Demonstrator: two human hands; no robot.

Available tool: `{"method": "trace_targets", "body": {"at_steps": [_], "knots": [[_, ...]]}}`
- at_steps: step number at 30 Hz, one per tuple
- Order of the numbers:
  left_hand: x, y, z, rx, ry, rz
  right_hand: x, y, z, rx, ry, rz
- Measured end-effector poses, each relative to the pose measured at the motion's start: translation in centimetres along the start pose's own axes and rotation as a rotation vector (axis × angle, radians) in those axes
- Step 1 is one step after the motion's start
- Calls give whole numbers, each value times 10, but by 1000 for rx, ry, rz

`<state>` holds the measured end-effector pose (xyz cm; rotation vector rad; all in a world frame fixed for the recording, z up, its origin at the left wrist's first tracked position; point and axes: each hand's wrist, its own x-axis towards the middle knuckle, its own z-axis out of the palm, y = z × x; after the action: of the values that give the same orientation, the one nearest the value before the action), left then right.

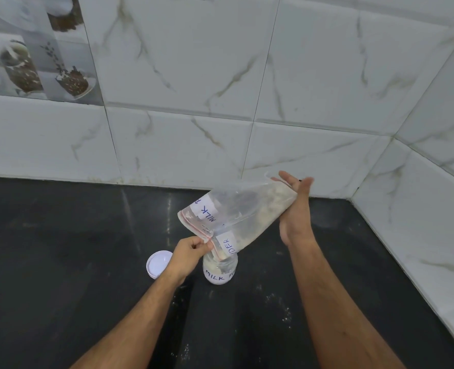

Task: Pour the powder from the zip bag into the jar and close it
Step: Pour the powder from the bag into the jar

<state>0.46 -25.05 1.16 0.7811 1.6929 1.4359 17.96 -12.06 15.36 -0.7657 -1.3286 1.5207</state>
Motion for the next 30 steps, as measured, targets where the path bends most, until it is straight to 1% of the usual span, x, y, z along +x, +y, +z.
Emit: {"method": "trace_targets", "body": {"at_steps": [3, 12, 15, 18, 19, 21, 24, 26, 28, 30], "knots": [[1, -2, -1, -16, 7, 19, -2, 0, -5, 71, -32, 73], [-2, -2, 2, 21, 35, 20, -9, -2, -6, 49, 9, 71], [-2, -2, 3, 31, 47, 25, -13, 0, -6, 36, -68, 65], [-3, -2, 4, 25, 51, 21, -15, 4, -7, 85, -8, 101], [-3, -2, 4, 24, 50, 19, -16, 5, -7, 106, -17, 117], [-3, -2, 4, 17, 49, 24, -18, 5, -6, 90, -73, 128], [-3, -3, 3, -4, 39, 24, -23, 8, -5, -40, -143, 88], [-4, -4, 3, -18, 41, 20, -28, 12, -6, -67, -226, 76], [-4, -3, 3, -29, 45, 10, -32, 14, -4, -119, -314, 31], [-5, -2, 5, -43, 42, 0, -35, 13, 0, -233, -351, -30]]}}
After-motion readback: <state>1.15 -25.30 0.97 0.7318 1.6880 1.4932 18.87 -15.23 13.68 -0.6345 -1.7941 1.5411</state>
